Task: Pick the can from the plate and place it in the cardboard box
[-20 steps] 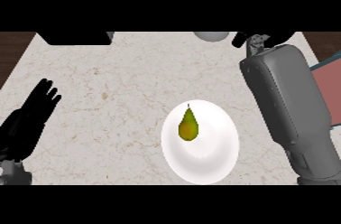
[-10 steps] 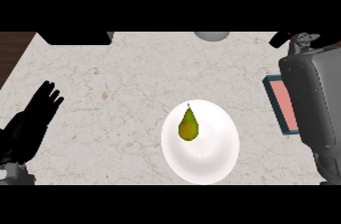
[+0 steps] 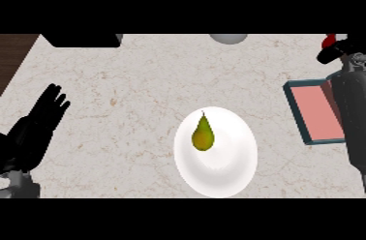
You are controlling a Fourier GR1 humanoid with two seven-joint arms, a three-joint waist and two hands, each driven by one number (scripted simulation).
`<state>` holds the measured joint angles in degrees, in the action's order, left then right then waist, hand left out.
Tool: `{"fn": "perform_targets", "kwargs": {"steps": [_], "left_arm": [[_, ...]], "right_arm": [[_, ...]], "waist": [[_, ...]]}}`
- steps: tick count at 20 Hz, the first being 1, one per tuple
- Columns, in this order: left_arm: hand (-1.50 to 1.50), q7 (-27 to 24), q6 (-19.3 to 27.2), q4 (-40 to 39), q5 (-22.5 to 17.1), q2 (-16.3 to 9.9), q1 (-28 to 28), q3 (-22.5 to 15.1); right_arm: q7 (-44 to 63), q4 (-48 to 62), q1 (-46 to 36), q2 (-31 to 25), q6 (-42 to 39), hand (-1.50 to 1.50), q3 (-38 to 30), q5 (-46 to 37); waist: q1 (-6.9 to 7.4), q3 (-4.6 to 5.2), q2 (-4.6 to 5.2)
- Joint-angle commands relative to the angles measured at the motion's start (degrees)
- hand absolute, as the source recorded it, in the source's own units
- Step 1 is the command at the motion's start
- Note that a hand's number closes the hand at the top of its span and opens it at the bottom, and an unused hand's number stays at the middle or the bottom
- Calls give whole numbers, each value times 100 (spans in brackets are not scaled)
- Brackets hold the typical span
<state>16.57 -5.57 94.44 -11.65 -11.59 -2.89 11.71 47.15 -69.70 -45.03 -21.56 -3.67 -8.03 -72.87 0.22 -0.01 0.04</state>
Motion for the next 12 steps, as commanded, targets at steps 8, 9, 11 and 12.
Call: {"fn": "perform_targets", "kwargs": {"steps": [8,9,11,12], "left_arm": [[0,-69,-58,-236,60,-4,-23,46],[0,-119,-162,-305,-42,-7,-130,44],[0,-29,12,89,110,16,49,10],[0,97,-10,187,45,78,9,-78]], "right_arm": [[-983,1183,562,-22,586,150,-854,1084],[-695,1514,419,37,553,150,-836,927],[-572,1286,884,-24,650,-150,-1103,1102],[-636,1862,684,178,1098,-150,-1083,1033]], "waist": [[-12,-1,17],[19,0,24],[-22,-2,-5],[53,-4,18]]}}
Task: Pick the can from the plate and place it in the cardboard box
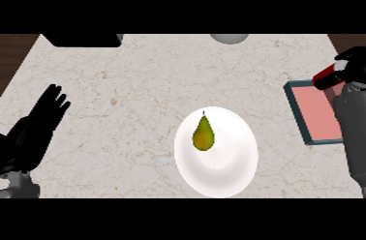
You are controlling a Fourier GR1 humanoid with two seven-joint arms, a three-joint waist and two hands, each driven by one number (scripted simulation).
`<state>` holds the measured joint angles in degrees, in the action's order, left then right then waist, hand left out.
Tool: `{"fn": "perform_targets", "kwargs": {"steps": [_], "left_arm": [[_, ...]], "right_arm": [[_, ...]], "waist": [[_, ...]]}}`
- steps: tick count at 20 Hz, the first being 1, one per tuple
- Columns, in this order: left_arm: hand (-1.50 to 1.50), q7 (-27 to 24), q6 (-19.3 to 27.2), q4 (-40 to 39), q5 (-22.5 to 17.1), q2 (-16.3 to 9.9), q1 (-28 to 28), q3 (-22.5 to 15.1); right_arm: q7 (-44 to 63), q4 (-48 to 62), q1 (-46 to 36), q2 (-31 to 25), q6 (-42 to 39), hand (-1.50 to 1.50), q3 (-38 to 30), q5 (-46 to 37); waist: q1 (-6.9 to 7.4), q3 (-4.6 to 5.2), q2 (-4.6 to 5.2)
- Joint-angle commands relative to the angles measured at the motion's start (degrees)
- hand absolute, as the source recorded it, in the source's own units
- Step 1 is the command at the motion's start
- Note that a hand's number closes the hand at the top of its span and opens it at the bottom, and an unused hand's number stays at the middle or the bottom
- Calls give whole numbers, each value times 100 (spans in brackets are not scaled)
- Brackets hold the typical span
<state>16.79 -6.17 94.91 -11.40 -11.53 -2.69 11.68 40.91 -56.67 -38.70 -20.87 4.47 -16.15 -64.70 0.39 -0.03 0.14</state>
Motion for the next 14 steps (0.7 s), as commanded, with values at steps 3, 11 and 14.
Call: {"fn": "perform_targets", "kwargs": {"steps": [3,11,14], "left_arm": [[0,-7,66,-222,69,60,-276,-39],[0,-66,-67,-17,-46,-12,110,123],[0,-70,25,17,60,69,136,50]], "right_arm": [[-542,565,362,291,469,-150,-92,372],[-1277,-478,285,380,2041,-150,-840,1248],[-1398,-961,538,465,2467,-150,-1128,1615]], "waist": [[-18,1,-1],[-77,-4,-33],[-132,-2,-41]]}}
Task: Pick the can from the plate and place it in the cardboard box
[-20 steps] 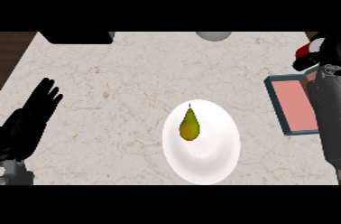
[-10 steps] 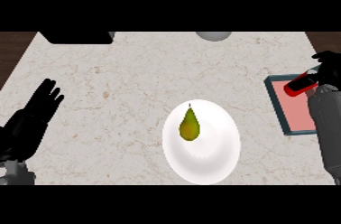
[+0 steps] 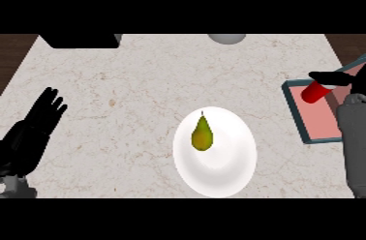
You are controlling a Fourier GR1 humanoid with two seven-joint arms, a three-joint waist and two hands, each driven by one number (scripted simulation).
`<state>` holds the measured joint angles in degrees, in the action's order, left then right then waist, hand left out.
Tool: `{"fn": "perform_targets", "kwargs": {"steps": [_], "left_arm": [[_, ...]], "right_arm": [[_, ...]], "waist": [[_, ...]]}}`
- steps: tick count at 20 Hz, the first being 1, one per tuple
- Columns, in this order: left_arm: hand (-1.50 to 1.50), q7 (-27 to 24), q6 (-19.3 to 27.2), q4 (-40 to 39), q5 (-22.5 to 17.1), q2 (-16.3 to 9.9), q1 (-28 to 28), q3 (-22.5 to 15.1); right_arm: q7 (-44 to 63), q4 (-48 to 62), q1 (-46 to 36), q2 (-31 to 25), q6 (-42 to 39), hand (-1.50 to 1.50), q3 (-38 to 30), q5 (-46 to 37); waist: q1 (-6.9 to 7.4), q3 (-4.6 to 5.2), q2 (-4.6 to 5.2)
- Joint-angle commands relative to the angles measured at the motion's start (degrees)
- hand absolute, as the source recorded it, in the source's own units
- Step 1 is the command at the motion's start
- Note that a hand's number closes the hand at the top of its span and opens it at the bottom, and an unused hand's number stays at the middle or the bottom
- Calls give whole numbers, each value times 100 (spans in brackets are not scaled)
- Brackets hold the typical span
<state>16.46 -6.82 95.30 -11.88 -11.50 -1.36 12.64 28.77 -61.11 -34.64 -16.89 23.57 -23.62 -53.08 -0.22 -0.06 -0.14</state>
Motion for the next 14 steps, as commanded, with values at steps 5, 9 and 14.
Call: {"fn": "perform_targets", "kwargs": {"steps": [5,9,14], "left_arm": [[0,191,43,152,-30,-52,42,76],[0,57,13,168,-10,-10,82,77],[0,-234,-171,-136,-46,-61,127,200]], "right_arm": [[-608,-1319,802,-122,365,-150,-875,1479],[-222,-2391,1416,-30,145,-150,-986,1824],[-432,-3466,2429,-105,-387,-150,-1270,2644]], "waist": [[-44,3,-13],[-51,7,-16],[-23,7,-1]]}}
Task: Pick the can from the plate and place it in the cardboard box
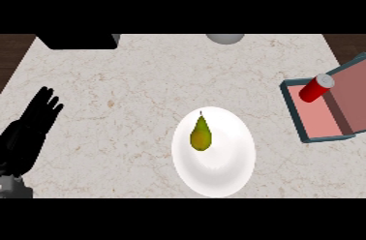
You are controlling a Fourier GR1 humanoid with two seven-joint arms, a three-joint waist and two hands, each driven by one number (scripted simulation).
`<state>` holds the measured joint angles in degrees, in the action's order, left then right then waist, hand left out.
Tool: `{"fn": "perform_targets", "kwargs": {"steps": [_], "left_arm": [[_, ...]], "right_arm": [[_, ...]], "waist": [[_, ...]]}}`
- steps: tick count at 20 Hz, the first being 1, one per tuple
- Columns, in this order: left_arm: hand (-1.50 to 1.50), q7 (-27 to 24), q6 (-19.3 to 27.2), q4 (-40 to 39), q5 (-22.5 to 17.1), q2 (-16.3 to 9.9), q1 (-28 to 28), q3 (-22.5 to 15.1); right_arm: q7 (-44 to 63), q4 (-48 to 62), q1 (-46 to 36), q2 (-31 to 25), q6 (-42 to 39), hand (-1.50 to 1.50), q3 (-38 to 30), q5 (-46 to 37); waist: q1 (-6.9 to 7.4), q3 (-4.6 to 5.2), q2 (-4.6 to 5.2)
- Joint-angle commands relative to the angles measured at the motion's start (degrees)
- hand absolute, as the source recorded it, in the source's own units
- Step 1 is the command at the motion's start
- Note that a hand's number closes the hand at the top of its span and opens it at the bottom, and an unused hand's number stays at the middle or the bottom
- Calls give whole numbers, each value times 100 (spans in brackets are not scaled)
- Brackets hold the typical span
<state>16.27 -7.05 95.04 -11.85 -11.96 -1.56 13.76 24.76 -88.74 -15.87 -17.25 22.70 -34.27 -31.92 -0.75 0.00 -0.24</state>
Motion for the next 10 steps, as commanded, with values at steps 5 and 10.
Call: {"fn": "perform_targets", "kwargs": {"steps": [5,10], "left_arm": [[0,-149,6,-397,134,97,-229,-87],[0,1,30,318,134,240,287,-155]], "right_arm": [[-450,-1312,1450,-67,-820,-150,-591,1352],[-1017,-475,1489,-402,-931,-150,-837,1537]], "waist": [[-11,1,12],[74,-2,20]]}}
